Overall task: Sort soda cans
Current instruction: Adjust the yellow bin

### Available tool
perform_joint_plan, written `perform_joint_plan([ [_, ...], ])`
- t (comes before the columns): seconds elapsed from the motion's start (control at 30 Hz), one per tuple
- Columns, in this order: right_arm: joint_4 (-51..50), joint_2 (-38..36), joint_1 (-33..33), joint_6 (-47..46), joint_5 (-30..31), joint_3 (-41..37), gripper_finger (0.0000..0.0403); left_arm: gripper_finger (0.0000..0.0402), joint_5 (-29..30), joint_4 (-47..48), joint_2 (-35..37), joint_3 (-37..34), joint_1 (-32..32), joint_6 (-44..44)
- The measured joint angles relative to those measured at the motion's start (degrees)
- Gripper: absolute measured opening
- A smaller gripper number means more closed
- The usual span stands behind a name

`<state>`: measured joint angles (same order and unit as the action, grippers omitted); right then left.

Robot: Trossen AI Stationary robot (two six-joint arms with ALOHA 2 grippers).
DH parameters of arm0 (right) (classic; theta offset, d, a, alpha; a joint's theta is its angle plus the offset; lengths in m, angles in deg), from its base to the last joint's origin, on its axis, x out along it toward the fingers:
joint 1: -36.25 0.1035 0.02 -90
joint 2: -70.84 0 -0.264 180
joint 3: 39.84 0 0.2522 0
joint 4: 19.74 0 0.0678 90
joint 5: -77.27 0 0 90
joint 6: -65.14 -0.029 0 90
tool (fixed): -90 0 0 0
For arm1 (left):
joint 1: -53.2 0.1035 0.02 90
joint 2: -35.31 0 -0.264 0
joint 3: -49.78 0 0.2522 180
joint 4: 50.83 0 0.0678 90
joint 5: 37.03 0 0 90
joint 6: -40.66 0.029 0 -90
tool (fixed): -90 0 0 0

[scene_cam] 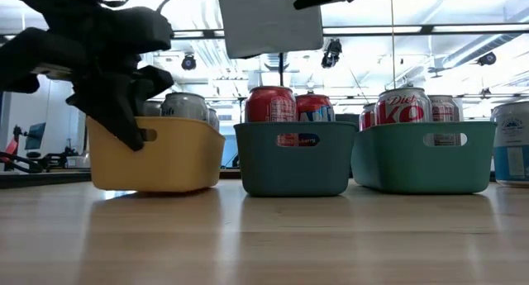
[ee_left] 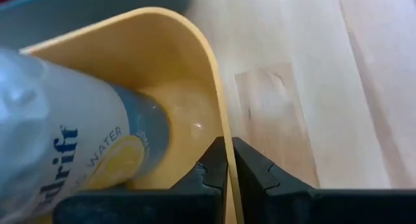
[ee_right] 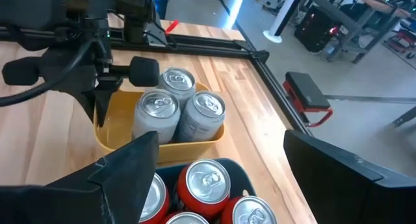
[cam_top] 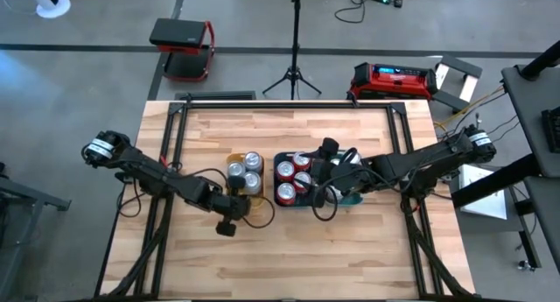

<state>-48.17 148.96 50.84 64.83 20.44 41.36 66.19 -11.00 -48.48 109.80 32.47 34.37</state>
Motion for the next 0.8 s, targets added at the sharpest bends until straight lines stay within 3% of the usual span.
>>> perform_joint_plan([
  [0.27, 0.0, 0.1, 0.0, 0.0, 0.0, 0.0, 0.0329, 0.0000, -1.5, 0.2, 0.0, 0.0, 0.2, -8.6],
  [0.8, -0.1, 0.1, 0.0, -0.8, 0.0, -0.1, 0.0336, 0.0000, -0.3, 0.0, 0.1, 0.0, 2.6, -12.3],
])
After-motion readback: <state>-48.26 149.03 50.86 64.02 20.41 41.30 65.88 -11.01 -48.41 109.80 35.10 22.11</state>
